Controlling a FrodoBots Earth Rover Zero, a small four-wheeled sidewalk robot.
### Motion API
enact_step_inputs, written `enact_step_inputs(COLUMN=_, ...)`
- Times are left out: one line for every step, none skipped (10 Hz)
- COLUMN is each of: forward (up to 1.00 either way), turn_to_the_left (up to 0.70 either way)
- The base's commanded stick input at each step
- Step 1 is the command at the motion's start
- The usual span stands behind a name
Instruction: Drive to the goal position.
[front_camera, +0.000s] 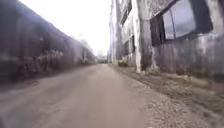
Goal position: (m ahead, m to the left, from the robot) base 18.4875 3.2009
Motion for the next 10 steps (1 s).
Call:
enact_step_inputs(forward=0.5, turn_to_the_left=0.01)
enact_step_inputs(forward=0.5, turn_to_the_left=0.01)
enact_step_inputs(forward=0.5, turn_to_the_left=0.01)
enact_step_inputs(forward=0.5, turn_to_the_left=0.01)
enact_step_inputs(forward=0.5, turn_to_the_left=0.01)
enact_step_inputs(forward=0.5, turn_to_the_left=0.01)
enact_step_inputs(forward=0.5, turn_to_the_left=0.01)
enact_step_inputs(forward=0.5, turn_to_the_left=0.01)
enact_step_inputs(forward=0.5, turn_to_the_left=0.01)
enact_step_inputs(forward=0.5, turn_to_the_left=0.01)
